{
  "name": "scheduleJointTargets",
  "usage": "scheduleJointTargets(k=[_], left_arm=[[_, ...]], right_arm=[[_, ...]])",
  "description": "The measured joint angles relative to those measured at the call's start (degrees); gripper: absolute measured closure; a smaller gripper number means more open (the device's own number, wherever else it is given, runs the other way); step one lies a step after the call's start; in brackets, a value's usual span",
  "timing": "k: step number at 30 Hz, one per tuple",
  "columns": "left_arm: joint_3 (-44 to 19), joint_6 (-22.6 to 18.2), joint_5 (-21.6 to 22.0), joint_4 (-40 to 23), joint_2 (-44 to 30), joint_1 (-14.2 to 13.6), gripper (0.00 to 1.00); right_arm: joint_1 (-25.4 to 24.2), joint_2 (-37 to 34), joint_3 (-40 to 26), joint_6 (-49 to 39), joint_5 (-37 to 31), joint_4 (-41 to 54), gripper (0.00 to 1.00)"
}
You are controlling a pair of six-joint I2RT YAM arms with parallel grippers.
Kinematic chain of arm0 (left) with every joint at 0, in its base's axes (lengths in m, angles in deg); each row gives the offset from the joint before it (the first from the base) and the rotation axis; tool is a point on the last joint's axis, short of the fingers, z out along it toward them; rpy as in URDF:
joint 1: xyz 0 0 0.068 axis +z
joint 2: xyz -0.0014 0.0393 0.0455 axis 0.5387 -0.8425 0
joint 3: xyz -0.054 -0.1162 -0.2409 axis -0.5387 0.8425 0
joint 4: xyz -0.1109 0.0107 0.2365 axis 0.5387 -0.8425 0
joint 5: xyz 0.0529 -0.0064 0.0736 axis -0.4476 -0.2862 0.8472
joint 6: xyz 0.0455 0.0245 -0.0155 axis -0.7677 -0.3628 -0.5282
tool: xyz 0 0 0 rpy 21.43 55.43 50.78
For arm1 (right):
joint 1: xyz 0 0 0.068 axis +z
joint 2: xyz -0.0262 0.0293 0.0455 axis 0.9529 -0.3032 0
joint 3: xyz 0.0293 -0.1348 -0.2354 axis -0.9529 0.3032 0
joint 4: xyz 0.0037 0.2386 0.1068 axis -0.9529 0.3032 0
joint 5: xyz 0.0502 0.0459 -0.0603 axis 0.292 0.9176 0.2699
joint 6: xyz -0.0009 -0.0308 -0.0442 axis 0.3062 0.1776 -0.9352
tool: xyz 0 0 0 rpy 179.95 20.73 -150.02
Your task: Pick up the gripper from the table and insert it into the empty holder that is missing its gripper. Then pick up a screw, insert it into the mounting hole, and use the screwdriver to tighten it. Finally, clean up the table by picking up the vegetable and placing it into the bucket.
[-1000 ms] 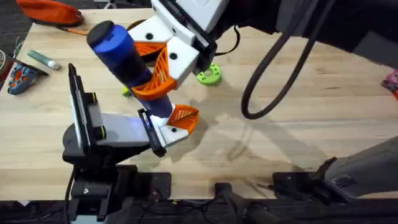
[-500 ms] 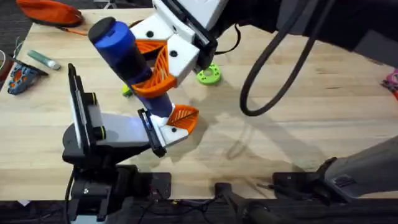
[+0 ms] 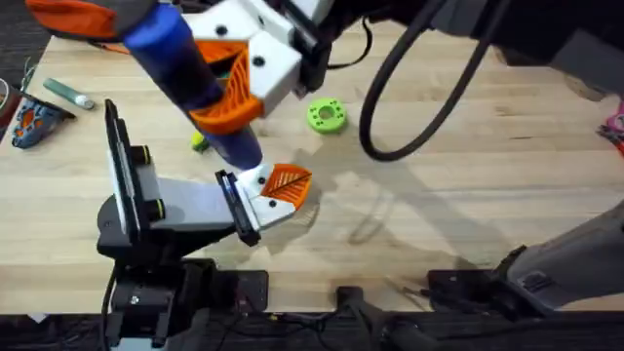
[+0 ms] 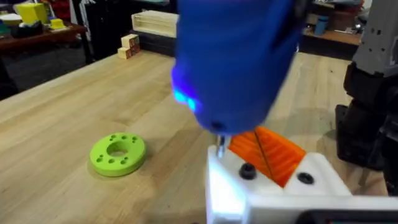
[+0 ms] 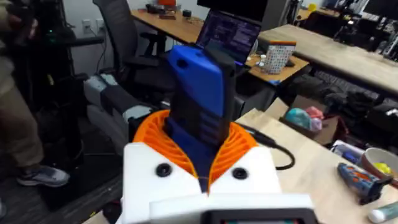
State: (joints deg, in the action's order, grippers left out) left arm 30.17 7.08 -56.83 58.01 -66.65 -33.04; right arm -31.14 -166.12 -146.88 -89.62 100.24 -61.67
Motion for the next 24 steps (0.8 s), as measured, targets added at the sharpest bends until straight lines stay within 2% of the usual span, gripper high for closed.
scheduleJointTargets(k=[6, 13, 19, 24], left_arm=[[0.0, -0.1, 0.0, 0.0, 0.2, 0.0, 0.986], [0.0, -0.1, 0.0, 0.0, 0.2, 0.0, 0.986], [0.0, -0.1, 0.0, 0.0, 0.2, 0.0, 0.986], [0.0, -0.1, 0.0, 0.0, 0.2, 0.0, 0.986]], right_arm=[[-0.3, 0.0, -2.9, 1.6, 0.0, 0.0, 0.994], [-0.9, 0.0, -3.2, 5.7, -0.4, 0.1, 0.994], [-3.3, 0.0, -3.2, 14.4, -9.0, 0.4, 0.994], [-9.1, 0.0, -3.3, 19.6, -14.6, 2.2, 0.994]])
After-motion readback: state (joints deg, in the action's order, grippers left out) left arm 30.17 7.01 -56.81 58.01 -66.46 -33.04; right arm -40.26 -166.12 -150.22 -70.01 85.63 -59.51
